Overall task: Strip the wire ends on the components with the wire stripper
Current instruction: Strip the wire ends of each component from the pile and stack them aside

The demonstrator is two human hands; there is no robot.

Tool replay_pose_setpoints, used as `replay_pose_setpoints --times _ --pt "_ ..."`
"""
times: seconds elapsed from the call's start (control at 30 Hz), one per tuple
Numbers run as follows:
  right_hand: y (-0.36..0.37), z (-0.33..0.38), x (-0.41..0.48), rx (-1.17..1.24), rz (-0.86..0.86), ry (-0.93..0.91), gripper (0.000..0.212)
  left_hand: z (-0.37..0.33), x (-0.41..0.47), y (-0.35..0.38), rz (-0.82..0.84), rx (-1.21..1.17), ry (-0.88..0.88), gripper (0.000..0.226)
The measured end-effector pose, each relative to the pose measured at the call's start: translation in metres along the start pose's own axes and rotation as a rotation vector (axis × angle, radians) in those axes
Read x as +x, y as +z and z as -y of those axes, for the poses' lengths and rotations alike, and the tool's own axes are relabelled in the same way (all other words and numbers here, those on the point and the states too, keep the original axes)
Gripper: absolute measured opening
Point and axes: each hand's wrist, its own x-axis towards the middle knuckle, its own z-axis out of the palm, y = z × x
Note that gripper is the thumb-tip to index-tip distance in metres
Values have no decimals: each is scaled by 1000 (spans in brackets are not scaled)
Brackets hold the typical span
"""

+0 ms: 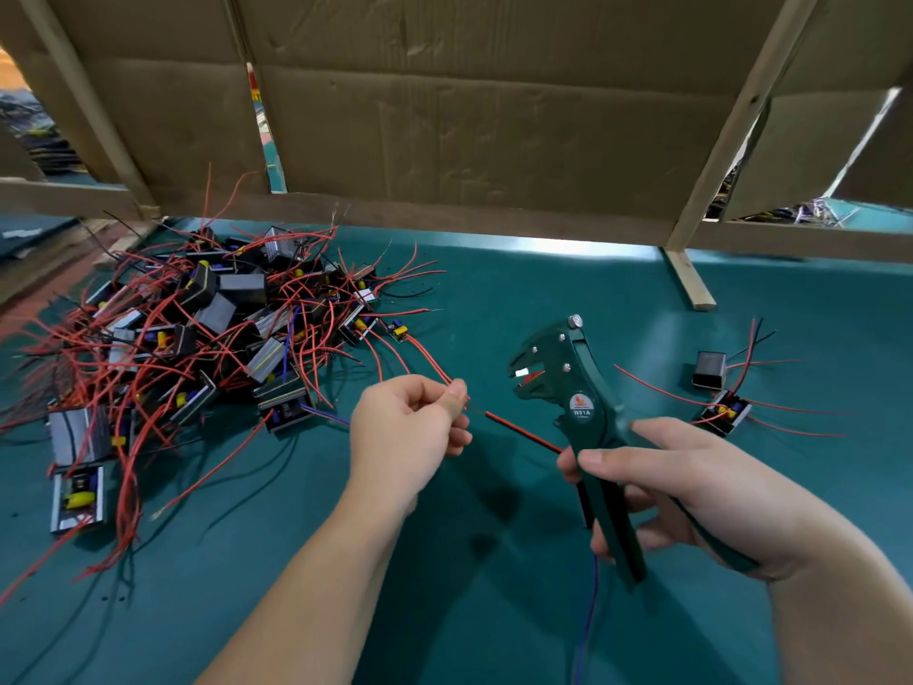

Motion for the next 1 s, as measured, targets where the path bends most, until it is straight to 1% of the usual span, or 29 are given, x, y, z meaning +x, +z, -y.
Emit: replay_pose_setpoints --times 0.13,0.27,0.33,0.37,0.47,0.5,0.6,0.67,0.77,0.87,0.9,0.97,1.0 --pt "10 7 -4 -86 -4 -23 79 2 2 4 -44 -77 -55 32" --pt "24 13 -8 -151 71 -31 57 7 4 5 -68 -113 -111 33" --pt "32 15 -10 -175 105 -28 50 7 4 7 -67 -91 -119 35" --pt "32 14 -11 -189 108 -24 50 7 6 6 -84 -97 -122 35" --pt "20 10 -23 -262 100 -3 67 2 20 -13 -204 -250 -131 30" --pt "13 8 -28 -261 98 -4 68 1 25 -22 -210 -260 -116 28" --pt "-7 5 -30 -197 57 -17 62 5 26 -32 -121 -71 -24 29" --pt "-16 4 -27 -124 47 -15 60 5 21 -27 -83 65 74 29" --pt "-28 0 -22 20 48 -41 70 5 16 -22 -72 357 277 32" --pt "-35 -6 -17 179 107 -45 79 9 10 -22 -24 698 359 41" --pt "-34 -6 -16 197 136 -49 79 9 8 -21 -12 756 394 38" --pt "-31 -8 -12 198 179 -64 81 7 6 -18 3 730 488 24" --pt "-29 -8 -10 200 196 -68 83 7 4 -17 13 683 514 31"
